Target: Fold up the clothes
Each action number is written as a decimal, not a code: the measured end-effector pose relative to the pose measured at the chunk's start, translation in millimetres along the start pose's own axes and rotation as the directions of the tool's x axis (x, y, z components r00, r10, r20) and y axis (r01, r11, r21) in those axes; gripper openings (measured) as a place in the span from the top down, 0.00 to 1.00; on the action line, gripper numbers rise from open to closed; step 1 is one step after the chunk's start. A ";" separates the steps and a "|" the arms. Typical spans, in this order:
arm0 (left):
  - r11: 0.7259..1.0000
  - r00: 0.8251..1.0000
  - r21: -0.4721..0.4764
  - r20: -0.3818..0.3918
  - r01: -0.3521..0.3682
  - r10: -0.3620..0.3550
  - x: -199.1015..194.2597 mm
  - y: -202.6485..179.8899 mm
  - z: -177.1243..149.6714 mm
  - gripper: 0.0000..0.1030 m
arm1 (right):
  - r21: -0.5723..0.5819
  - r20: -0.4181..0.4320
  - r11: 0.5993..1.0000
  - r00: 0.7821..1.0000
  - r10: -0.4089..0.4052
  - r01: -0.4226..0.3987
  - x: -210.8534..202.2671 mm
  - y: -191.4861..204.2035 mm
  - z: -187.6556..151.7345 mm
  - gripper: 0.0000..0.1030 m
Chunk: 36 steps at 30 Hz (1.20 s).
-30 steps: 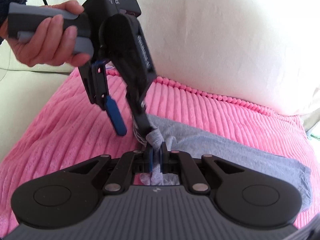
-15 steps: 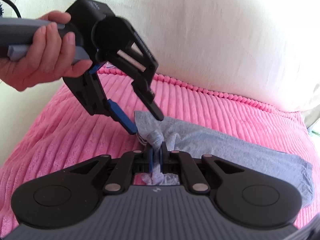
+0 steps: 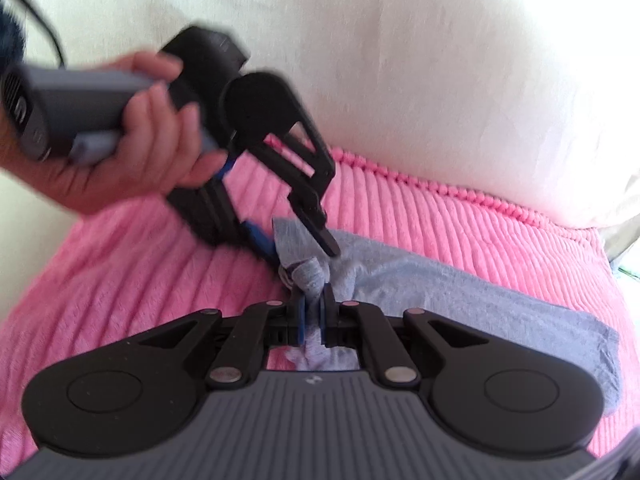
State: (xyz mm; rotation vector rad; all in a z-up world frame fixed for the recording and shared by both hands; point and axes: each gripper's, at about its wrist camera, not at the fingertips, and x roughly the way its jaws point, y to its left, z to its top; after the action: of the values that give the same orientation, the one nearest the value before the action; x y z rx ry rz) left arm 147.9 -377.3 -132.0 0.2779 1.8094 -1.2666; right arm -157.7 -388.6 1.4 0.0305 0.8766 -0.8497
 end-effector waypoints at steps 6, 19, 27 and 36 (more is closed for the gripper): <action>0.974 0.988 0.171 0.007 -0.150 0.151 -0.2 -26.3 1.3 0.96 | -0.079 -0.016 0.997 1.000 -0.012 0.010 11.0 27.9 -11.6 0.81; 0.808 0.932 0.479 0.073 -0.344 0.354 15.5 -161.4 0.9 0.98 | 0.602 0.099 0.772 0.978 0.182 -0.204 -24.5 -99.3 -31.1 0.96; 0.664 0.898 0.640 0.098 -0.386 0.428 103.9 -259.2 -9.1 0.98 | 0.873 0.052 0.477 0.992 0.116 -0.102 -27.1 -220.2 -94.8 0.96; 0.623 0.888 0.677 0.103 -0.392 0.448 203.4 -340.9 -18.5 0.98 | 0.932 0.004 0.362 0.999 0.047 -0.021 -19.8 -314.6 -151.1 0.96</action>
State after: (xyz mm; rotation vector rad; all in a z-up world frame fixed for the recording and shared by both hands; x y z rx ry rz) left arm -190.2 -575.0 -64.7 1.1186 1.1380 -1.5317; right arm -473.9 -537.1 11.1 1.0979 0.2784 -1.2265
